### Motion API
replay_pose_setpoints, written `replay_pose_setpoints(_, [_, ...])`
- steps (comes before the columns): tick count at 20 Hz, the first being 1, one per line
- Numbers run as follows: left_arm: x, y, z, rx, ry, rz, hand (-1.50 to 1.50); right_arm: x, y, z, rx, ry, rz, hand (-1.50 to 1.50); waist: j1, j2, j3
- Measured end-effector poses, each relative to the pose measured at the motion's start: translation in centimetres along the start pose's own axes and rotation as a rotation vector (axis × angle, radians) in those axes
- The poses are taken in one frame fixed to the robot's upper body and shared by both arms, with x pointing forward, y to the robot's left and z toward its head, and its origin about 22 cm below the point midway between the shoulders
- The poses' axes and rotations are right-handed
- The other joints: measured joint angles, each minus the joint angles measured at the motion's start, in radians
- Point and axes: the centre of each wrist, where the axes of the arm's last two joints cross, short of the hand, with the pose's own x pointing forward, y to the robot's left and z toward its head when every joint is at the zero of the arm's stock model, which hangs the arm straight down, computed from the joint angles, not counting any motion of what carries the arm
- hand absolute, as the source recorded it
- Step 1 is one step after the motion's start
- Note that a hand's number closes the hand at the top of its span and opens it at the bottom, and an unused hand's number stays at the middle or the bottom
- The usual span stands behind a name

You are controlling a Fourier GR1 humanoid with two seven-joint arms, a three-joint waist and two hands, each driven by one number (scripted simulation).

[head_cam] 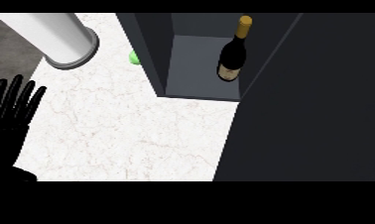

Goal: Pick up the wine, place it into the cabinet and close the cabinet

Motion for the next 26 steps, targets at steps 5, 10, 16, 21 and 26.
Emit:
replay_pose_setpoints(5, [0.5,0.4,-0.4,-0.009,0.003,0.004,-1.50,-0.2,0.4,-3.7,-0.008,-0.023,-0.058,1.50,0.014,0.001,0.000])
replay_pose_setpoints(10, [0.8,1.2,-0.3,0.002,0.002,-0.005,-1.50,1.1,2.9,-9.5,0.036,-0.051,-0.150,1.50,0.001,-0.003,0.002])
replay_pose_setpoints(16, [1.0,2.0,0.0,0.026,-0.003,-0.006,-1.50,3.0,3.9,-16.9,0.028,-0.032,-0.170,1.50,-0.018,-0.005,0.006])
replay_pose_setpoints(21, [1.0,2.3,0.4,0.038,0.001,-0.012,-1.50,2.9,3.1,-21.5,0.006,-0.005,-0.215,1.50,-0.030,-0.005,0.007])
replay_pose_setpoints(26, [0.9,2.6,0.0,0.047,0.000,-0.012,-1.50,1.3,2.0,-24.5,-0.020,0.030,-0.269,1.50,-0.038,-0.005,0.008])
